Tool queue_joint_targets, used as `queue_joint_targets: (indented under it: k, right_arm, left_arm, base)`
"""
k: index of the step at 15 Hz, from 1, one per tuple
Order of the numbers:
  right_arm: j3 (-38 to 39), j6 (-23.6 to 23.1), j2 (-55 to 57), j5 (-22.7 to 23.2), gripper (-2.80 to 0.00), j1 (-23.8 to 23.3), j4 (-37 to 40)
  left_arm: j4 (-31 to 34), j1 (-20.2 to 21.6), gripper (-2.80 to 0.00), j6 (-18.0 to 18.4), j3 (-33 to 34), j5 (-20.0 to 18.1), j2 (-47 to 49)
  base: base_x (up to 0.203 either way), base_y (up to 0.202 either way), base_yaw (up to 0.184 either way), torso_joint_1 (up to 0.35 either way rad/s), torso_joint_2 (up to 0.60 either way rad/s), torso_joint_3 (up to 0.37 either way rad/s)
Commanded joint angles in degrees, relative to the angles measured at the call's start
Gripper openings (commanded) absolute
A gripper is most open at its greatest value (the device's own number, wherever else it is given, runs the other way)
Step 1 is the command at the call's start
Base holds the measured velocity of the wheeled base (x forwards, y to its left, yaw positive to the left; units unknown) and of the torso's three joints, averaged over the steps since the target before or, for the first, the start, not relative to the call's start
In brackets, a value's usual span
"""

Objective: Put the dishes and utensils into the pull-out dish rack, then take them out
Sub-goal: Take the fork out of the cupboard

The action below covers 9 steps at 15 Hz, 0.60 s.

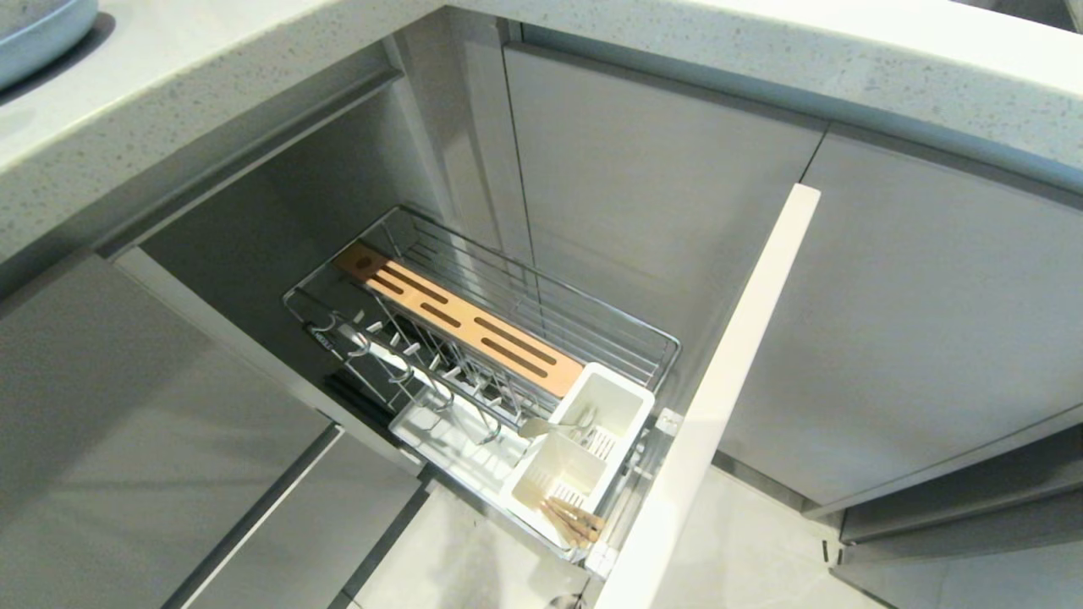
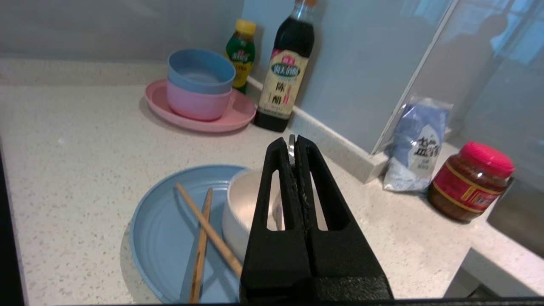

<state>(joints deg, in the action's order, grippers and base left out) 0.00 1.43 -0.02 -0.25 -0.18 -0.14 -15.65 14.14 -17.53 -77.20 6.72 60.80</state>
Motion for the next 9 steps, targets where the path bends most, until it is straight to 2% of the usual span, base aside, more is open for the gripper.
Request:
queue_joint_targets:
  k: [1, 5, 7, 9]
  right_arm:
    - [0.09, -0.02, -0.24, -0.02, -2.8, 0.01, -0.04]
    - [0.09, 0.03, -0.17, -0.02, -2.8, 0.01, -0.04]
    - [0.09, -0.01, -0.21, -0.02, -2.8, 0.01, -0.01]
    - [0.09, -0.02, -0.22, -0.02, -2.8, 0.01, -0.04]
  left_arm:
    - [-0.08, 0.01, -2.8, -0.05, 0.12, 0.05, 0.98]
    - [0.1, -0.08, -2.8, 0.25, 0.55, -1.18, 1.07]
    - [0.35, -0.08, -2.8, 1.66, 1.21, -1.69, 0.99]
    - [0.54, -0.08, -2.8, 2.14, 1.77, -4.21, 0.7]
  base:
    - [0.0, 0.0, 0.0, 0.0, 0.0, 0.0]
    - [0.0, 0.0, 0.0, 0.0, 0.0, 0.0]
    - [0.0, 0.0, 0.0, 0.0, 0.0, 0.0]
    - [0.0, 0.0, 0.0, 0.0, 0.0, 0.0]
